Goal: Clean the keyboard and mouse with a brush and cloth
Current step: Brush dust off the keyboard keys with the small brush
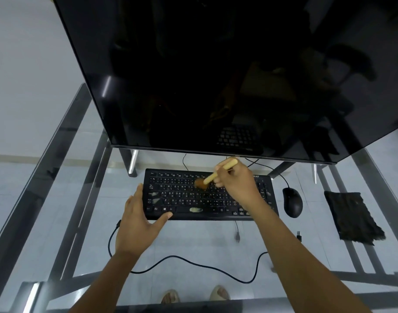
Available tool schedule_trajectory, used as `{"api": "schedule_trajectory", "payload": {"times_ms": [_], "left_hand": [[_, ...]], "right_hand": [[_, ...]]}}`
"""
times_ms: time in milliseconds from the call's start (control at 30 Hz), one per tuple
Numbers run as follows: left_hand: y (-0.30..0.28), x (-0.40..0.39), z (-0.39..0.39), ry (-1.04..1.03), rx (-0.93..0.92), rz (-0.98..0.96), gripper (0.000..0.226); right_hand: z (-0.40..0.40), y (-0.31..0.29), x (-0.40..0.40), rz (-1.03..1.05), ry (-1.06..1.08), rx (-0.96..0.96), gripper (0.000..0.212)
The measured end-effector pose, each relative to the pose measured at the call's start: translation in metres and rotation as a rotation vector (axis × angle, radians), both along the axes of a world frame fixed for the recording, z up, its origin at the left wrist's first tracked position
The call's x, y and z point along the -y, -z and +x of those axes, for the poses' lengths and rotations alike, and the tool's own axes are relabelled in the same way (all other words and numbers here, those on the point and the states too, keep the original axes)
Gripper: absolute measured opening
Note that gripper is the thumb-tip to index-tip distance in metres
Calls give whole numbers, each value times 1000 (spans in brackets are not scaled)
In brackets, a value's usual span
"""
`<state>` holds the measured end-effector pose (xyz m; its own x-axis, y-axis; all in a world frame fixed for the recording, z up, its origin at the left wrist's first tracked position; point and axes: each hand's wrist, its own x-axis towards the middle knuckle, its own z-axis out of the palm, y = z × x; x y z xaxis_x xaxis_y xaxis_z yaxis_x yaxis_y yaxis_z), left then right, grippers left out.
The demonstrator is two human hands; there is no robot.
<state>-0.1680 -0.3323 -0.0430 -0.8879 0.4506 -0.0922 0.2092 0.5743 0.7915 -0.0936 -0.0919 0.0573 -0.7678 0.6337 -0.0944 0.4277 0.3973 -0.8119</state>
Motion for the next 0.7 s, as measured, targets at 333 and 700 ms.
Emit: {"api": "schedule_trajectory", "payload": {"times_ms": [333,700], "left_hand": [[0,0,-1,1,-31,16,105],[-1,3,-1,36,-26,35,111]], "right_hand": [[-11,-2,14,-22,-146,22,7],[-22,3,43,241,-179,39,12]]}}
